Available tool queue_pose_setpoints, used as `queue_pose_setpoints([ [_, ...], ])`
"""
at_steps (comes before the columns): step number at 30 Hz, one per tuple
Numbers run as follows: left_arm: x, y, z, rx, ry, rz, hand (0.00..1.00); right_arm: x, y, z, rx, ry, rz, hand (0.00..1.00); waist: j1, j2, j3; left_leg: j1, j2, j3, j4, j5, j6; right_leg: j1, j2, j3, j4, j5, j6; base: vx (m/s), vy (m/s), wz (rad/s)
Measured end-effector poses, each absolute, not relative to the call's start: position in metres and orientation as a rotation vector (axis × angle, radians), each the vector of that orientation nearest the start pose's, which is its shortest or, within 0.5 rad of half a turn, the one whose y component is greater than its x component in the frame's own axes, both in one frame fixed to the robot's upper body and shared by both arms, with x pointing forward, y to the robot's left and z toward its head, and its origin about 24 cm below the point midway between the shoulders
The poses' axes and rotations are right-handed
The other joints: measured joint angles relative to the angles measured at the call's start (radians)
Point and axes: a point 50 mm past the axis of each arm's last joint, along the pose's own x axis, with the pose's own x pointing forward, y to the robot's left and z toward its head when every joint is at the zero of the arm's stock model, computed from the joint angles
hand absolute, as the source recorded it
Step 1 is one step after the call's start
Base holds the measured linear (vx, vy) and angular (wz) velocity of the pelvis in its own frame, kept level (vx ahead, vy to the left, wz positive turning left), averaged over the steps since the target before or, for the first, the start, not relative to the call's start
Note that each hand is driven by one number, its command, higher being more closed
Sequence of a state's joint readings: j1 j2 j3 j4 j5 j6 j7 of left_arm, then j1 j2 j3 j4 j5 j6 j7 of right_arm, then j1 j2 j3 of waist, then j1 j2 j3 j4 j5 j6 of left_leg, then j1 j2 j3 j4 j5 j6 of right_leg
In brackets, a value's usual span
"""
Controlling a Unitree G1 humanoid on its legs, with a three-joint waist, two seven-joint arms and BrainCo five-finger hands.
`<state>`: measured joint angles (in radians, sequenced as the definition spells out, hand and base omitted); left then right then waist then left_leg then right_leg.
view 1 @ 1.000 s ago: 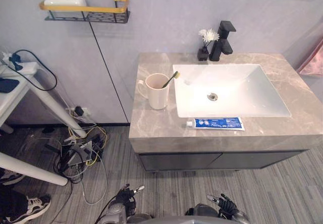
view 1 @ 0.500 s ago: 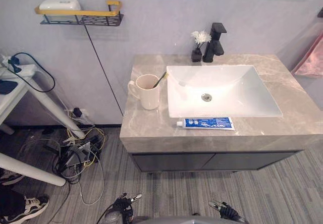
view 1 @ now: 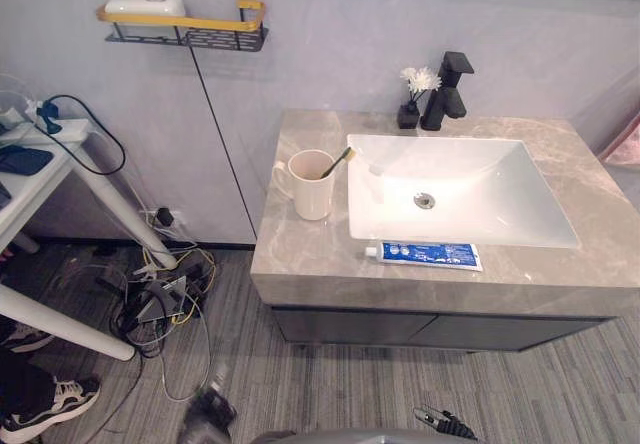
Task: Organize washtable
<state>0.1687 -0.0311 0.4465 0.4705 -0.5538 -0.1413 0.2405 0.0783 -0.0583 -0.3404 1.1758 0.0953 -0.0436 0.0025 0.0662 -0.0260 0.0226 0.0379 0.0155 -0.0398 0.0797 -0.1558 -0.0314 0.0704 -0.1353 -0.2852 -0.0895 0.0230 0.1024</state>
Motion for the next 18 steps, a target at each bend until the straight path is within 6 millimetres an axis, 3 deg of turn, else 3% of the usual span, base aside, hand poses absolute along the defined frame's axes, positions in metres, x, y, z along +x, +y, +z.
queue_pose_setpoints([
  [2,0.153,0.287,-0.029,-0.485,0.104,1.01,0.0,0.065,-0.208,-0.169,0.196,1.169,-0.401,0.0,0.001,0.012,-0.014,0.004,-0.001,0.0,-0.002,0.0,0.0,0.002,-0.001,0.0,0.0,0.0,-0.001,0.04,0.002,0.0],
  [5,0.167,0.295,0.031,-0.383,-0.163,0.999,0.0,0.062,-0.209,-0.169,0.188,1.165,-0.399,0.0,0.004,0.018,-0.023,0.003,-0.005,-0.005,0.012,0.0,0.0,0.007,-0.008,0.002,0.003,0.0,0.0,0.0,0.0,0.0],
  [7,0.181,0.276,0.087,-0.221,-0.367,0.885,0.0,0.062,-0.207,-0.169,0.164,1.163,-0.366,0.0,0.019,0.021,-0.026,0.003,-0.009,-0.011,0.025,0.0,0.0,0.01,-0.013,0.002,0.014,-0.001,0.0,-0.02,0.027,0.04],
  [9,0.191,0.249,0.124,-0.077,-0.511,0.749,0.0,0.06,-0.206,-0.169,0.165,1.163,-0.36,0.0,0.03,0.021,-0.026,0.003,-0.01,-0.017,0.026,0.0,0.0,0.006,-0.015,0.002,0.024,-0.002,-0.001,-0.06,0.032,0.06],
  [11,0.195,0.22,0.151,0.012,-0.631,0.588,0.0,0.061,-0.206,-0.169,0.173,1.16,-0.349,0.0,0.027,0.02,-0.026,0.002,-0.01,-0.015,0.026,0.0,0.0,-0.001,-0.017,0.01,0.033,-0.004,-0.003,-0.07,0.021,-0.07],
  [13,0.197,0.194,0.162,0.044,-0.688,0.443,0.0,0.061,-0.206,-0.169,0.176,1.159,-0.345,0.0,0.025,0.019,-0.027,0.001,-0.01,-0.01,0.03,-0.001,0.001,-0.006,-0.017,0.02,0.038,-0.004,-0.002,-0.1,0.021,-0.14],
  [18,0.199,0.126,0.168,0.255,-0.754,-0.022,0.0,0.061,-0.206,-0.169,0.166,1.159,-0.304,0.0,0.021,0.018,-0.041,-0.03,-0.009,-0.003,0.041,-0.003,0.002,-0.04,-0.016,0.034,0.039,0.002,0.0,-0.09,0.014,-0.07],
])
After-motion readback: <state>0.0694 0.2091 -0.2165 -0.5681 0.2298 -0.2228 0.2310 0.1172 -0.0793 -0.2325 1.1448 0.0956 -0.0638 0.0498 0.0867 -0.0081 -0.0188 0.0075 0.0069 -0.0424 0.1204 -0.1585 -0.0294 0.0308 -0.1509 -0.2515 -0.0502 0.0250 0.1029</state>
